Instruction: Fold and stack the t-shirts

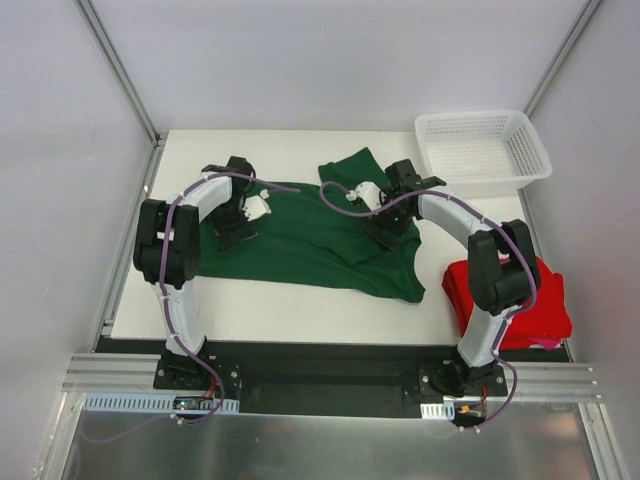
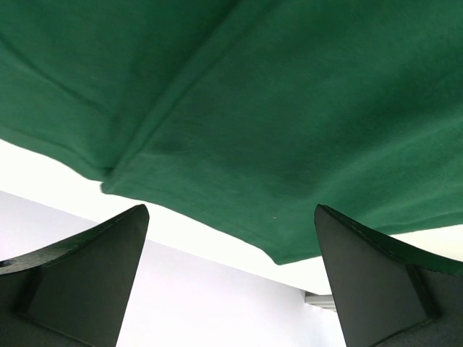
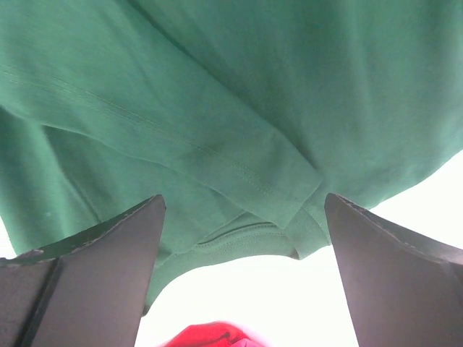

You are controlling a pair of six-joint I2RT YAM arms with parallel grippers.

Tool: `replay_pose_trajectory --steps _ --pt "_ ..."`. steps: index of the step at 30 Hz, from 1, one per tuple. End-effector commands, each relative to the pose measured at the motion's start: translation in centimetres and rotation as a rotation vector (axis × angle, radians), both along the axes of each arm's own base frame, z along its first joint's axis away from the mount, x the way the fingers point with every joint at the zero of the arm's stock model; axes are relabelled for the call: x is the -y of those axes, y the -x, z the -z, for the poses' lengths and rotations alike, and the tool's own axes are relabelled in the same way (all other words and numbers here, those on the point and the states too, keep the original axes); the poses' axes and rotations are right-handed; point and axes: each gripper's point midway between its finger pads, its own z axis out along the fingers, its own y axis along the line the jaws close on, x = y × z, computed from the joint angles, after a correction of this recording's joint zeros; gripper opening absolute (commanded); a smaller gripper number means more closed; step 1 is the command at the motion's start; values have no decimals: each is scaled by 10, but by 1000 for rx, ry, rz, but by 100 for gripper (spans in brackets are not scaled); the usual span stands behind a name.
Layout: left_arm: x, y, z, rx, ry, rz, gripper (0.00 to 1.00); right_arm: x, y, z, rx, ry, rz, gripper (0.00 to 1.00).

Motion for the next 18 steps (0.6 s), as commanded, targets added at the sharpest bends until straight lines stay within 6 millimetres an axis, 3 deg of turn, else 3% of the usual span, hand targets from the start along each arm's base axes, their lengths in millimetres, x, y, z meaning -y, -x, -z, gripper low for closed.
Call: replay_pose_trajectory --steps 1,8,13,18 --pt "-2 11 -15 8 -12 15 99 -18 1 -26 39 -67 -61 96" --pt "-5 15 -23 24 -17 19 99 -32 28 -15 -19 -99 -165 96" --pt "-16 23 -23 15 -32 -2 99 -42 30 -13 16 -125 -239 96" --pt "-27 45 -17 -20 -43 -31 99 -55 37 -11 31 -151 -323 96"
